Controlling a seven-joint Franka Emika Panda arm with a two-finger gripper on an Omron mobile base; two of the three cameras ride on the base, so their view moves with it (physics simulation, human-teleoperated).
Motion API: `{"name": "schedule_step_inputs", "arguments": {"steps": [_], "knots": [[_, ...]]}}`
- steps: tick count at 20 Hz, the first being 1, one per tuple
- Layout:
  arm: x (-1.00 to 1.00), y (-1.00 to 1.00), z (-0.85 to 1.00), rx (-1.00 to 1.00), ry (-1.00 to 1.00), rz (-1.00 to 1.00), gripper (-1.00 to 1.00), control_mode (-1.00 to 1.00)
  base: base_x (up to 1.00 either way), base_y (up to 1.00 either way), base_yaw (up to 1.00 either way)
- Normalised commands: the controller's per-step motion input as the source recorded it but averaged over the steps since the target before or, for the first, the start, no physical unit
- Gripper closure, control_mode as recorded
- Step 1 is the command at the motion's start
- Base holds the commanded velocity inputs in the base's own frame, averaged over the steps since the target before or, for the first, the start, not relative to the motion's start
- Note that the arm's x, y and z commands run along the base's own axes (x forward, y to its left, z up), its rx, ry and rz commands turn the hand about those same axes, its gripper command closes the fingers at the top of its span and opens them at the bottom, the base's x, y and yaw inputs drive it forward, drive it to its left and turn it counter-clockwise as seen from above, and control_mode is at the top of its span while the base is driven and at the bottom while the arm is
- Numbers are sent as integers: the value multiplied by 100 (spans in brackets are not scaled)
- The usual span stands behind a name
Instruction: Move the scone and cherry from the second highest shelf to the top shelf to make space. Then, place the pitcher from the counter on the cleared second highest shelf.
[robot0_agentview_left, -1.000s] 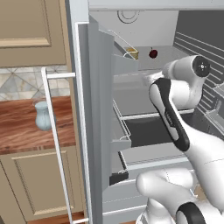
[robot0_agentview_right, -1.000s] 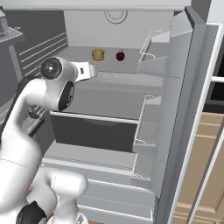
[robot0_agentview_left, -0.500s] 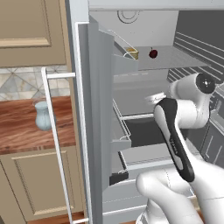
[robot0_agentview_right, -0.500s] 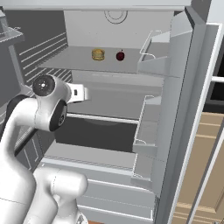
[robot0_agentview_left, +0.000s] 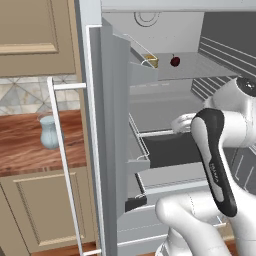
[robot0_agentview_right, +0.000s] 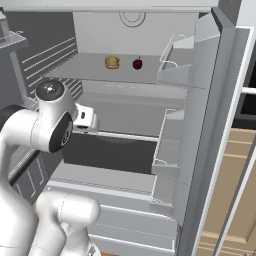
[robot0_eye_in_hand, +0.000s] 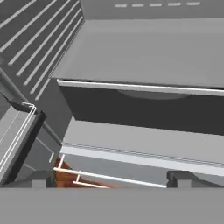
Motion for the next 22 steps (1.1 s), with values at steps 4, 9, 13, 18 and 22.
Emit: {"name": "schedule_step_inputs", "arguments": {"steps": [4, 9, 13, 18, 22], "knots": [[-47, 13, -3, 11, 28, -3, -100, -100, 0, 0, 0], [-11, 1, -1, 0, 10, -7, -100, -100, 0, 0, 0], [0, 0, -19, 0, 0, -4, -100, -100, 0, 0, 0], [0, 0, -36, -2, 0, -3, -100, -100, 0, 0, 0], [0, 0, -49, -5, -2, -2, -100, -100, 0, 0, 0]]}}
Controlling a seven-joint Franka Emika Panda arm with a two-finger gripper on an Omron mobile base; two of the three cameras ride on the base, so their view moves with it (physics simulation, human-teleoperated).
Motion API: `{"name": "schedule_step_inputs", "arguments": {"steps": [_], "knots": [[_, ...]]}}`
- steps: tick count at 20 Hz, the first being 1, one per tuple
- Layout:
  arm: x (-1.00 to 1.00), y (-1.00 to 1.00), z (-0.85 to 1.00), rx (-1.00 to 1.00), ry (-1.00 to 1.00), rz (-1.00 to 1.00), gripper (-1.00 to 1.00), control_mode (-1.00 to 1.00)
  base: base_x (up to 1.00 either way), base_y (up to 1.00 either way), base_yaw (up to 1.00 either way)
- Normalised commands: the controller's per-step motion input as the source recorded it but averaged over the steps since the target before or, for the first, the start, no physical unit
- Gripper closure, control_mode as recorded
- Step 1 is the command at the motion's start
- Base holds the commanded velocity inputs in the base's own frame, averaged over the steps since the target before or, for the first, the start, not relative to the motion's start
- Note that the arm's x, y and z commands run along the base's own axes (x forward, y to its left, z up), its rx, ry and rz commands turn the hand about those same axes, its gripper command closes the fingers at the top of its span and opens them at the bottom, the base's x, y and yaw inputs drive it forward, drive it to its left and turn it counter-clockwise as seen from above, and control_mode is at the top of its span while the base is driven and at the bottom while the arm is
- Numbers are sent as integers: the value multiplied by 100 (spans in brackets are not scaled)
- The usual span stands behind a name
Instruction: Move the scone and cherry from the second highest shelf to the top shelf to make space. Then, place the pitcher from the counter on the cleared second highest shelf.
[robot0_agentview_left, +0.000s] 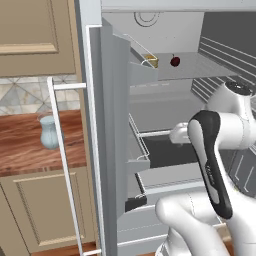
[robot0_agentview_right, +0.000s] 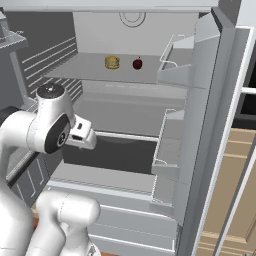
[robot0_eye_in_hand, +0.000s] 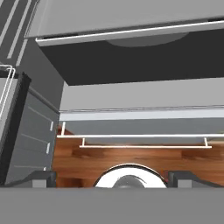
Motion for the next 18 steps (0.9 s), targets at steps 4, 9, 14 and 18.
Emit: {"name": "schedule_step_inputs", "arguments": {"steps": [4, 9, 14, 18], "knots": [[-23, -9, -7, 0, -4, -1, -100, -100, 0, 0, 0], [-58, -8, 2, 0, -10, 0, -100, -100, 0, 0, 0], [-13, 5, 15, -1, -1, 0, -100, 100, 2, 4, 0], [0, 0, 0, 0, 0, 0, -100, 100, 1, 10, 0]]}}
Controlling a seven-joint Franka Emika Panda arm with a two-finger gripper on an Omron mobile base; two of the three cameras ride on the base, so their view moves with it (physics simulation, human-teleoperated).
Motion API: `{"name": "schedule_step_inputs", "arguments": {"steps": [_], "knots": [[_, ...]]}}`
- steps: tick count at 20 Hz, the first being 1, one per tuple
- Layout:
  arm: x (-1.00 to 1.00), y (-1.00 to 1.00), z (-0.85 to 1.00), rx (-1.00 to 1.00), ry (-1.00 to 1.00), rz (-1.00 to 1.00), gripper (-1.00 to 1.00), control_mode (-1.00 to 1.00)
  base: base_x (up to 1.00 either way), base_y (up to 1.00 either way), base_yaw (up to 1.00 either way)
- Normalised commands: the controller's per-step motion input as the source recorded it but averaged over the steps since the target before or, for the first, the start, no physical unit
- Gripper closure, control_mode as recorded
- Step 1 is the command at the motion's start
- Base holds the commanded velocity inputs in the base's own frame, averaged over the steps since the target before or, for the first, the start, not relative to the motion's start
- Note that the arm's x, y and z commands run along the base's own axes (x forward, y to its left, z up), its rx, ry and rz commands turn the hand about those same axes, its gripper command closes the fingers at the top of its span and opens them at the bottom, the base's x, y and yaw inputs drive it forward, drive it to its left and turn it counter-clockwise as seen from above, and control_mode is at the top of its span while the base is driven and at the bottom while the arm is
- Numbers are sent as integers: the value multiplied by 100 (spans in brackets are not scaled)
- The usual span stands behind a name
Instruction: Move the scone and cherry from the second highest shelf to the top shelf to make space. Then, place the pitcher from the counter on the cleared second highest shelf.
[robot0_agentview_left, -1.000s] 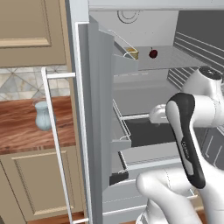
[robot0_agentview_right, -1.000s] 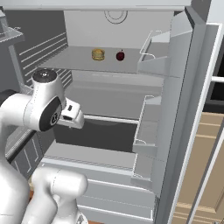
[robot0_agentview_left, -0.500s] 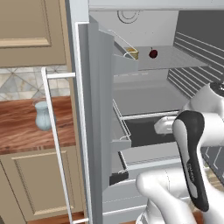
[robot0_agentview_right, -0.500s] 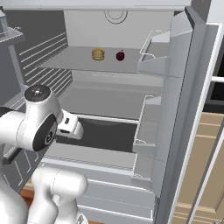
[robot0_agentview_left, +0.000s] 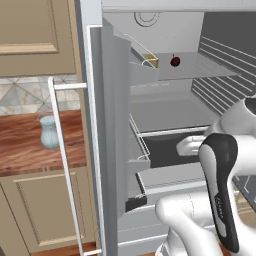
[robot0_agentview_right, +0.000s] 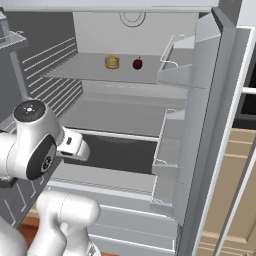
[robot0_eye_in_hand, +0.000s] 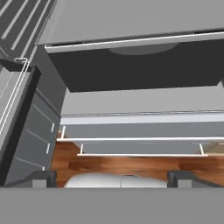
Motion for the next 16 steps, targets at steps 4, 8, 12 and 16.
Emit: {"name": "schedule_step_inputs", "arguments": {"steps": [4, 8, 12, 16], "knots": [[0, 0, 0, 0, 0, 0, -100, 100, -44, -1, 0], [0, 0, 0, 0, 0, 0, -100, 100, -44, -23, 10], [0, 0, 0, 0, 0, 0, -100, 100, -42, -30, 25], [0, 0, 0, 0, 0, 0, -100, 100, -39, -50, 44]]}}
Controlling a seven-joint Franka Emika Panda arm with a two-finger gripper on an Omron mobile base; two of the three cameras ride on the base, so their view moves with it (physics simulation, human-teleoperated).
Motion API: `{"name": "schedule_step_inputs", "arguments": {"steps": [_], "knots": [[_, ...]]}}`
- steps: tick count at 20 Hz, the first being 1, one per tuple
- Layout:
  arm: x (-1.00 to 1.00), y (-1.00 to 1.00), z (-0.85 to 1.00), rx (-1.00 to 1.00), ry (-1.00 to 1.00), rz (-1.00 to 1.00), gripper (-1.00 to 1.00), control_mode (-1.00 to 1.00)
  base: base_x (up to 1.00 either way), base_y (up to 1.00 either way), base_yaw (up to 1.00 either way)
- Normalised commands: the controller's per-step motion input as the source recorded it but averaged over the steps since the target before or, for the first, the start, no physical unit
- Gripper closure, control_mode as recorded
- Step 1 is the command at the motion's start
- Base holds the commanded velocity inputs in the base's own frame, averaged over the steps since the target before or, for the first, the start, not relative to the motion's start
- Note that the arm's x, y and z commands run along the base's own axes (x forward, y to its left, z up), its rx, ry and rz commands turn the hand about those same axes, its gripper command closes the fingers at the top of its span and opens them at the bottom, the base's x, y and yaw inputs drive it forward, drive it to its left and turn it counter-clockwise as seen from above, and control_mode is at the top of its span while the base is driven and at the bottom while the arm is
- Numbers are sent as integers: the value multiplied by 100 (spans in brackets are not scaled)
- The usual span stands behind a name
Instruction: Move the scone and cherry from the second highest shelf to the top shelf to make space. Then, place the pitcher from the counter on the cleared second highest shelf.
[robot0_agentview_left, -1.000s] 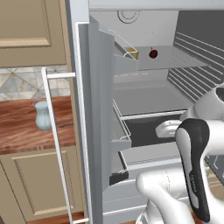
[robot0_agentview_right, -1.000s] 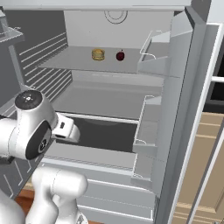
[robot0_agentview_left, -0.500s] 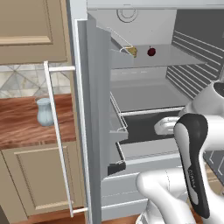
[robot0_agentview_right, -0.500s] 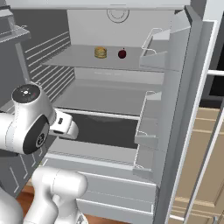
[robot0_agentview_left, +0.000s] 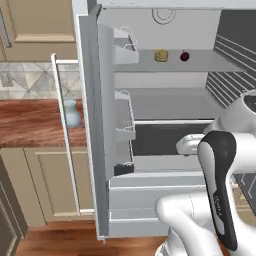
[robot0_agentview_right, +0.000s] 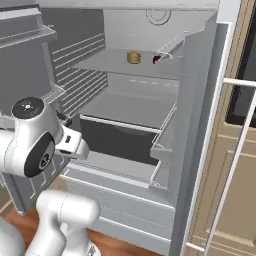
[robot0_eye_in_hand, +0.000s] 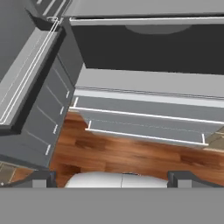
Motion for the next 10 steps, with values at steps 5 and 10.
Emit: {"name": "schedule_step_inputs", "arguments": {"steps": [5, 10], "knots": [[0, 0, 0, 0, 0, 0, -100, 100, -73, -59, 45], [0, 0, 0, 0, 0, 0, -100, 100, -87, 11, 37]]}}
